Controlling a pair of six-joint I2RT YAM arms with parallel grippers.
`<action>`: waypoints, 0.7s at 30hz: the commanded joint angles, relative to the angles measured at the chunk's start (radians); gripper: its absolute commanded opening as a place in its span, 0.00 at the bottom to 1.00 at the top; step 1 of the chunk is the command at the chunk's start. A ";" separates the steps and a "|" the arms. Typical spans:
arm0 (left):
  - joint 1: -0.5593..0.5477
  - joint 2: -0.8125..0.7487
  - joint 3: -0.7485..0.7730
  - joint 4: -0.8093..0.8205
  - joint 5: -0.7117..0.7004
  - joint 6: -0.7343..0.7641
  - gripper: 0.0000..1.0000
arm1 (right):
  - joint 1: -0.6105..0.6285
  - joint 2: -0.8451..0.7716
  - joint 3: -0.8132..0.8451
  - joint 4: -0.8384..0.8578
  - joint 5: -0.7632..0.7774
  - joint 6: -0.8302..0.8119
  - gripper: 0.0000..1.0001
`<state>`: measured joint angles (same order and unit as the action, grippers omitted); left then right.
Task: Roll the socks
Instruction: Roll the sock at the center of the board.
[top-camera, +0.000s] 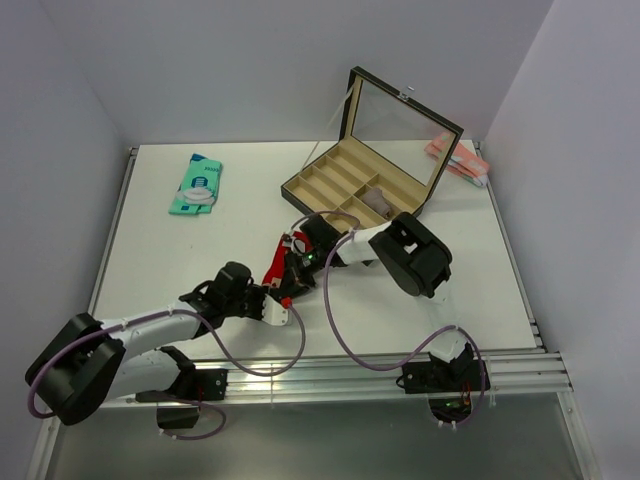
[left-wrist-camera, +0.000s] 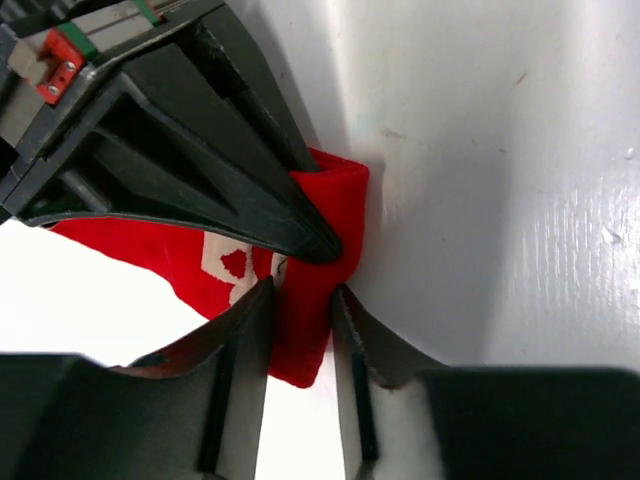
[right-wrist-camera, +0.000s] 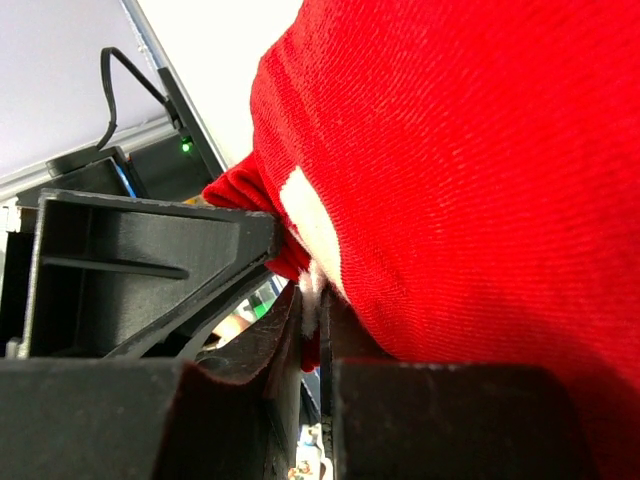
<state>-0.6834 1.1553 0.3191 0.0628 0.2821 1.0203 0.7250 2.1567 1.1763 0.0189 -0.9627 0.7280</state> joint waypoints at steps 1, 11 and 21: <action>-0.005 0.056 0.001 -0.047 0.003 0.041 0.32 | -0.012 -0.008 -0.058 -0.079 0.036 0.013 0.00; -0.019 0.115 0.130 -0.323 0.109 0.066 0.08 | -0.015 -0.064 -0.052 -0.093 0.094 -0.024 0.19; -0.015 0.286 0.350 -0.662 0.221 0.014 0.00 | -0.019 -0.265 -0.047 -0.106 0.362 -0.035 0.47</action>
<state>-0.6926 1.3960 0.6479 -0.3645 0.4122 1.0649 0.7128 1.9915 1.1370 -0.0811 -0.7547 0.7013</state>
